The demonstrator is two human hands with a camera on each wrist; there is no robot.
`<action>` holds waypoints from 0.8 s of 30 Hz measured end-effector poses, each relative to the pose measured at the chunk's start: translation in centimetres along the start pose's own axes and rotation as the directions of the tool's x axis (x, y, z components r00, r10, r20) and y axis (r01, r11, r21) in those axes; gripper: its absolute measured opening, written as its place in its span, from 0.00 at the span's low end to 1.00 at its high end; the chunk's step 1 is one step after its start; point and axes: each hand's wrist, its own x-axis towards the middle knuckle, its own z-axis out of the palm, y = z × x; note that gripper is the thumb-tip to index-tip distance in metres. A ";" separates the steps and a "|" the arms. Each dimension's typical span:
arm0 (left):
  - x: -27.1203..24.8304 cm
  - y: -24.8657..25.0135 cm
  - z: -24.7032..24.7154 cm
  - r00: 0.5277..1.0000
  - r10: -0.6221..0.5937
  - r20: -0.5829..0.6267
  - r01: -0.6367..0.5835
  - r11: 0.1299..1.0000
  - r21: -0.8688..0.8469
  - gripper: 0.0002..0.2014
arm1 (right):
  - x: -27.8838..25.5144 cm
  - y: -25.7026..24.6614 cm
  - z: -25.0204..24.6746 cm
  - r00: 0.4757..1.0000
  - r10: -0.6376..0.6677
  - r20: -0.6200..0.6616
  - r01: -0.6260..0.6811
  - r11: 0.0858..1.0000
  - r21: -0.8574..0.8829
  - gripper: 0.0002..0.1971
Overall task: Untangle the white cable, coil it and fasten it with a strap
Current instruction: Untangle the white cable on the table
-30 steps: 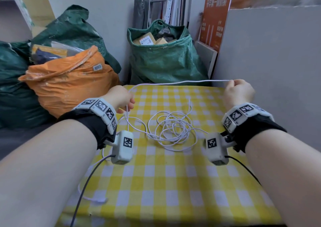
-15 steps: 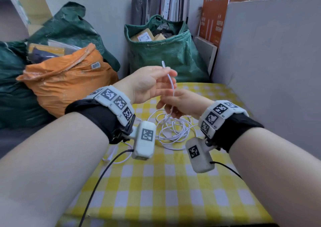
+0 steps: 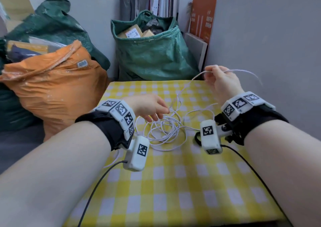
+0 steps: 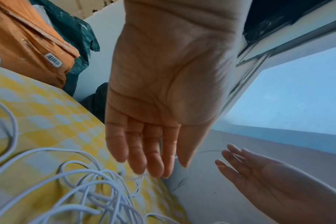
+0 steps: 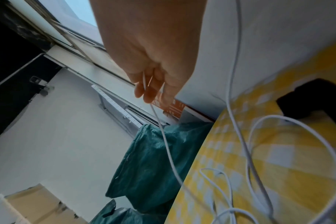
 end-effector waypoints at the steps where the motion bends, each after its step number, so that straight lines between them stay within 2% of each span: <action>1: 0.3 0.0 0.2 1.000 -0.004 0.003 0.004 1.000 0.025 0.11 | 0.5 0.5 -0.6 1.000 0.009 0.009 -0.009 0.998 -0.067 0.12; 3: 0.8 -0.2 0.6 1.000 -0.010 0.012 0.009 0.997 0.082 0.10 | 1.2 1.4 -1.7 1.000 0.019 -0.003 -0.019 0.994 -0.108 0.12; 5: 1.0 -0.4 0.9 1.000 -0.015 0.014 0.013 0.992 0.126 0.10 | 1.6 1.7 -2.3 0.999 0.012 -0.053 -0.018 0.994 -0.107 0.20; 7: 1.3 -0.8 1.2 1.000 -0.025 0.006 0.024 0.988 0.150 0.10 | 2.1 1.7 -2.7 0.988 0.120 -0.101 -0.125 0.991 -0.047 0.26; 9: 1.4 -1.1 1.3 0.999 -0.032 0.003 0.031 0.985 0.172 0.11 | 2.1 1.9 -2.8 0.949 0.304 -0.088 -0.308 0.950 -0.041 0.25; 11: 1.7 -1.4 1.4 0.999 -0.037 0.008 0.034 0.978 0.205 0.11 | 1.6 1.9 -2.9 0.888 0.453 -0.072 -0.459 0.873 -0.166 0.23; 13: 1.9 -1.7 1.4 0.999 -0.043 0.020 0.037 0.969 0.245 0.13 | 1.1 2.3 -3.0 0.837 0.542 -0.074 -0.542 0.806 -0.238 0.21; 15: 1.9 -1.9 1.4 0.998 -0.052 0.043 0.038 0.960 0.276 0.13 | 0.3 2.6 -2.6 0.803 0.597 -0.009 -0.566 0.757 -0.327 0.15; 16: 1.9 -2.1 1.4 0.997 -0.055 0.057 0.036 0.957 0.288 0.13 | -0.3 2.8 -2.2 0.795 0.606 0.027 -0.543 0.731 -0.412 0.14; 19: 1.8 -2.5 1.7 0.991 -0.065 0.116 0.022 0.941 0.339 0.16 | -1.8 3.4 -0.3 0.778 0.603 0.178 -0.357 0.656 -0.665 0.11; 22: 1.7 -2.7 2.0 0.984 -0.125 0.126 0.043 0.855 0.516 0.23 | -3.2 4.2 1.4 0.670 0.682 0.293 -0.145 0.507 -0.850 0.19; 24: 1.6 -2.9 2.0 0.979 -0.174 0.105 0.083 0.815 0.574 0.23 | -3.8 4.9 2.0 0.649 0.705 0.285 -0.057 0.419 -0.906 0.23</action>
